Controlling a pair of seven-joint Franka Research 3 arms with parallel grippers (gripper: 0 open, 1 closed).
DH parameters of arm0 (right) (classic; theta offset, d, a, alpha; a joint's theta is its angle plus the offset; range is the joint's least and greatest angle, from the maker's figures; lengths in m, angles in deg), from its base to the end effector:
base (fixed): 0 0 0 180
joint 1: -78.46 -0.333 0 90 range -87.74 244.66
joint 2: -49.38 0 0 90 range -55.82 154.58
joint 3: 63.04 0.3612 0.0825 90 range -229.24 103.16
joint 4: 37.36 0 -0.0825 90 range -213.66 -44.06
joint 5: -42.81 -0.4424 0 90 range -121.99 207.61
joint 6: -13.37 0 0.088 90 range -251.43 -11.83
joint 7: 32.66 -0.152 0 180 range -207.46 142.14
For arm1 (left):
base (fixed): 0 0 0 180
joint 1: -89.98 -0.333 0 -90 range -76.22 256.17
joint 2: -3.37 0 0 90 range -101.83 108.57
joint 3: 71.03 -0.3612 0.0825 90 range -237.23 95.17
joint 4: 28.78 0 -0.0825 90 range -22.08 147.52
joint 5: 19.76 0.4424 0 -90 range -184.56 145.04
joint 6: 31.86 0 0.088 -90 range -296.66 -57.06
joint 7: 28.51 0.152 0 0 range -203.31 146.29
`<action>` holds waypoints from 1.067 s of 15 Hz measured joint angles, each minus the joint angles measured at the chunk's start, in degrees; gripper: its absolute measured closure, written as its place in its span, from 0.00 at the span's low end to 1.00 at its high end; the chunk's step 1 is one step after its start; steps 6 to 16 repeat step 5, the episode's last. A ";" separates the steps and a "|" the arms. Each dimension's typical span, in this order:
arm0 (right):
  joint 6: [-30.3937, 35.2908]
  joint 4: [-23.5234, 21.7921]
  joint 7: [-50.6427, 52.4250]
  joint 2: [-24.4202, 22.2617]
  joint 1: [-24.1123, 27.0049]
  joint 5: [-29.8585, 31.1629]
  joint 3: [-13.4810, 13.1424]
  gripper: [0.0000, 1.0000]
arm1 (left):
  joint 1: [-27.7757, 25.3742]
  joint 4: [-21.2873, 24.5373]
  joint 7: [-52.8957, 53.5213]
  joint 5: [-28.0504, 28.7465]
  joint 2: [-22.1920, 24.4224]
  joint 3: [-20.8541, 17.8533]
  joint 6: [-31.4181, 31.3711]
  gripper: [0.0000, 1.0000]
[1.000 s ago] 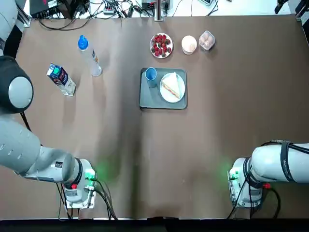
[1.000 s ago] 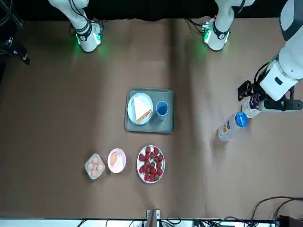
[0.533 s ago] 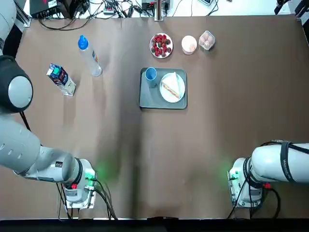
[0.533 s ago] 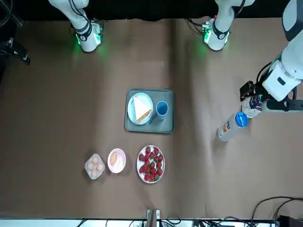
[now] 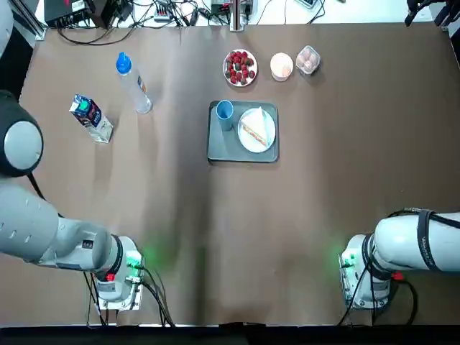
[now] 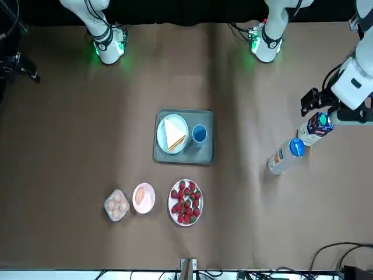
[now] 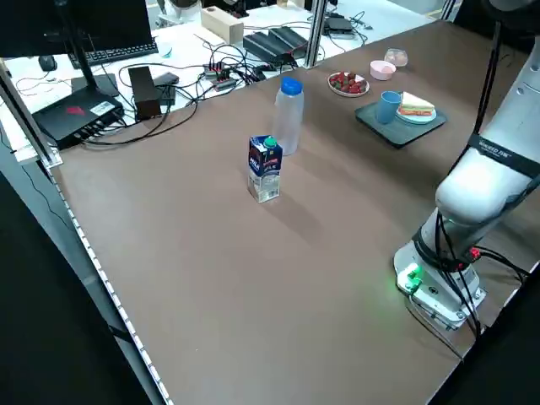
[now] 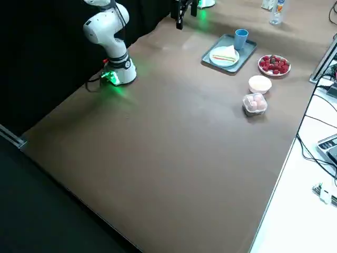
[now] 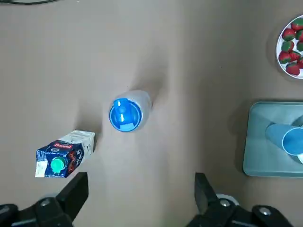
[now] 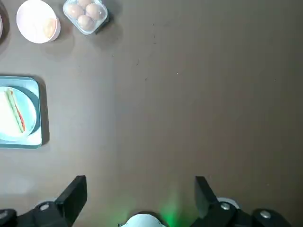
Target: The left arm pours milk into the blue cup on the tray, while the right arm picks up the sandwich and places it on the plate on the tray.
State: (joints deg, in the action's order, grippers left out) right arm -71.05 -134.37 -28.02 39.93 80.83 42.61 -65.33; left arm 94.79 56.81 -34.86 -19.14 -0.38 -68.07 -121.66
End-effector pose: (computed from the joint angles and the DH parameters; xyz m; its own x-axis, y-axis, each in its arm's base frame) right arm 0.5383 -0.0451 0.6474 0.9985 0.0010 -0.0539 0.0002 -0.9999 -0.0145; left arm 0.6311 -0.0834 0.6244 0.9997 -0.0246 0.0089 -0.0245 -0.9997 -0.0065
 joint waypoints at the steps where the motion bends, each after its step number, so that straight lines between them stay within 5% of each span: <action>1: -0.02 0.00 0.00 0.00 0.00 0.00 0.00 0.00 | 0.12 0.42 0.01 0.21 0.57 0.00 0.00 0.01; 16: -0.09 -0.01 0.00 0.00 0.00 0.00 0.00 0.00 | 0.42 0.78 -0.63 1.24 1.05 -0.01 0.03 0.01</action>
